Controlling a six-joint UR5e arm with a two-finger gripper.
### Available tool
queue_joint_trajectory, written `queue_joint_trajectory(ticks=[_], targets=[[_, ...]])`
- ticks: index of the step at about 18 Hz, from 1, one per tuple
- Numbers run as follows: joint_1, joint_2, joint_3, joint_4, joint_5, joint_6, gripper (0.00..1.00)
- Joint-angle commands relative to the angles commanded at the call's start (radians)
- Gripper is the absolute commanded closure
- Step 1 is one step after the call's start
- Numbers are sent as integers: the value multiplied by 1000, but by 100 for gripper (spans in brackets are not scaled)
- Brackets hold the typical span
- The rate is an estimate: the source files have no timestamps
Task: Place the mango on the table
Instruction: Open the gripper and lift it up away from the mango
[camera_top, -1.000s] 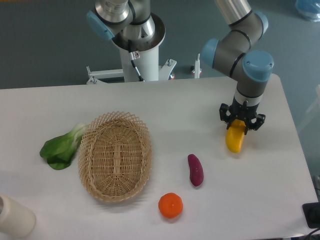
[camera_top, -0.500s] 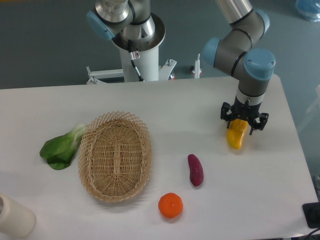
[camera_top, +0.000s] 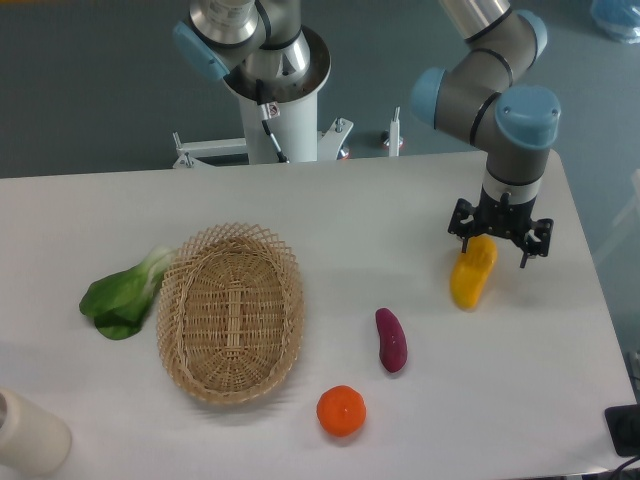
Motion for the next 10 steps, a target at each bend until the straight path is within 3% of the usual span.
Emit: queue_joint_trajectory(ticks=[10], targets=[[3,9,-5,-2,0,20,0]])
